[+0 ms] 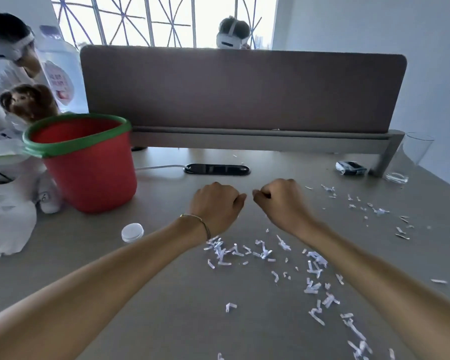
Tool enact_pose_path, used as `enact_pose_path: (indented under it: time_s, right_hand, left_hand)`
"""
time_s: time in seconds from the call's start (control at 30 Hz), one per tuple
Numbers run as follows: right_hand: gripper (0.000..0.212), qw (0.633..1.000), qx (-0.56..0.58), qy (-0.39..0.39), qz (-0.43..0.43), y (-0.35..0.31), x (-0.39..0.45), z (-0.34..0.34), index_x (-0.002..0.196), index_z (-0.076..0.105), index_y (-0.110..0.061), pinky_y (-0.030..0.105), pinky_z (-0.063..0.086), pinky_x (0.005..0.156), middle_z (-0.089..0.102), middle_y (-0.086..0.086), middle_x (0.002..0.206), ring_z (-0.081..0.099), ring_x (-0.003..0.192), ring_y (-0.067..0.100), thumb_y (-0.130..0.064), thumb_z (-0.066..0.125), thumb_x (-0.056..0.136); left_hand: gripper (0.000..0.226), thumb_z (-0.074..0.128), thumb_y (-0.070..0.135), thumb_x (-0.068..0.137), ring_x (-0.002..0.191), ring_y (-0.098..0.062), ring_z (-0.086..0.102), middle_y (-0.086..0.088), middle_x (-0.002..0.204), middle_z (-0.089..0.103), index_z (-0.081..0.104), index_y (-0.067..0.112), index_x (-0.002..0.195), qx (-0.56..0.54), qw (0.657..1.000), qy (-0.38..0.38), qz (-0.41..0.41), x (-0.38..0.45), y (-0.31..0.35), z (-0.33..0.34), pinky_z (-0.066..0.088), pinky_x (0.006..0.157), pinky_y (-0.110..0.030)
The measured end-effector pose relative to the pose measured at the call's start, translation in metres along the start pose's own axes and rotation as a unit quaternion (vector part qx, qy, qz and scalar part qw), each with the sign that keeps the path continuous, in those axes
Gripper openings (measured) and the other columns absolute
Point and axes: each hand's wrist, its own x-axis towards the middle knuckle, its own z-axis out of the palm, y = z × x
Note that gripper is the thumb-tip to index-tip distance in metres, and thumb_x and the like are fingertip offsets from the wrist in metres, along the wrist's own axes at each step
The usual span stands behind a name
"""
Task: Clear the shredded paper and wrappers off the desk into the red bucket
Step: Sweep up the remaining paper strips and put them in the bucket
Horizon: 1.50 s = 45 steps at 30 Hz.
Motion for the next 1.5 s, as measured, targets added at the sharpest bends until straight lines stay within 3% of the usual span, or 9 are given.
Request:
enact_pose_path:
  time_s: [0.2,0.43,0.6,0.77,0.9,1.13,1.37,1.43,1.5]
  right_hand:
    - [0.050,0.998,0.034,0.035,-0.031,-0.061,0.050,-0.013,0.051,0.040,-0.004,0.035,0.028,0.048,0.043,0.016,0.048,0.035,0.047,0.022,-0.032,0.053,0.090]
    - [0.048,0.994,0.082,0.024,-0.064,-0.137,0.121,-0.018,0.053,0.053,0.000,0.035,0.050,0.055,0.063,0.011,0.051,0.060,0.050,0.028,-0.033,0.051,0.087]
    - [0.045,0.991,0.098,0.035,-0.090,-0.189,0.169,-0.017,0.052,0.063,-0.001,0.026,0.048,0.058,0.066,0.000,0.047,0.064,0.045,0.005,-0.025,0.057,0.090]
    - [0.048,0.985,0.141,0.019,-0.101,-0.222,0.214,0.011,0.050,0.064,-0.004,0.039,0.062,0.064,0.068,-0.002,0.049,0.067,0.048,0.009,-0.029,0.058,0.090]
    - [0.052,0.982,0.147,0.019,-0.118,-0.248,0.231,0.032,0.044,0.055,-0.004,0.029,0.053,0.059,0.067,-0.002,0.047,0.063,0.044,0.000,-0.025,0.060,0.092]
    - [0.053,0.975,0.167,-0.002,-0.147,-0.279,0.258,0.064,0.051,0.038,0.002,0.040,0.058,0.065,0.060,0.023,0.052,0.071,0.065,0.034,-0.029,0.055,0.090]
    - [0.060,0.976,0.156,-0.009,-0.153,-0.301,0.260,0.084,0.045,0.024,-0.012,0.039,0.047,0.056,0.030,0.004,0.041,0.060,0.050,0.034,-0.024,0.060,0.092]
    - [0.060,0.975,0.156,-0.011,-0.156,-0.306,0.259,0.087,0.045,0.025,-0.013,0.038,0.043,0.053,0.032,0.009,0.042,0.043,0.043,0.028,-0.024,0.060,0.092]
    - [0.058,0.974,0.164,-0.013,-0.158,-0.309,0.259,0.090,0.044,0.028,-0.012,0.041,0.048,0.055,0.042,0.020,0.046,0.048,0.045,0.033,-0.026,0.060,0.091]
  left_hand:
    - [0.041,0.038,0.042,0.104,0.070,-0.034,0.053,-0.005,0.071,0.050,0.048,0.020,0.070,0.029,0.998,0.051,-0.025,0.011,-0.031,-0.066,0.035,0.061,-0.034]
    - [0.043,0.040,0.039,0.100,0.082,-0.037,0.065,-0.013,0.087,0.070,0.067,0.012,0.082,0.087,0.992,0.078,-0.047,0.024,-0.094,-0.137,0.036,0.062,-0.034]
    - [0.047,0.043,0.042,0.101,0.075,-0.034,0.064,-0.006,0.072,0.063,0.054,0.016,0.063,0.053,0.987,0.105,-0.112,0.038,-0.153,-0.178,0.038,0.062,-0.031]
    - [0.051,0.048,0.041,0.099,0.075,-0.036,0.064,-0.014,0.074,0.067,0.046,0.015,0.055,0.025,0.974,0.133,-0.180,0.050,-0.212,-0.194,0.042,0.062,-0.032]
    - [0.050,0.050,0.045,0.097,0.068,-0.029,0.063,-0.006,0.065,0.064,0.051,0.015,0.057,-0.001,0.966,0.115,-0.232,0.057,-0.249,-0.191,0.042,0.060,-0.029]
    - [0.043,0.051,0.040,0.095,0.068,-0.026,0.059,0.000,0.063,0.060,0.051,0.018,0.058,-0.020,0.965,0.079,-0.248,0.055,-0.278,-0.187,0.036,0.056,-0.030]
    - [0.046,0.058,0.040,0.092,0.058,-0.022,0.052,0.004,0.054,0.052,0.047,0.020,0.052,-0.036,0.968,0.075,-0.235,0.042,-0.294,-0.195,0.035,0.054,-0.031]
    - [0.044,0.060,0.038,0.091,0.058,-0.019,0.052,0.005,0.054,0.053,0.048,0.023,0.051,-0.039,0.971,0.063,-0.227,0.040,-0.293,-0.197,0.037,0.055,-0.030]
    - [0.040,0.060,0.032,0.089,0.060,-0.018,0.057,0.005,0.057,0.058,0.051,0.028,0.050,-0.048,0.972,0.049,-0.223,0.039,-0.292,-0.198,0.043,0.057,-0.030]
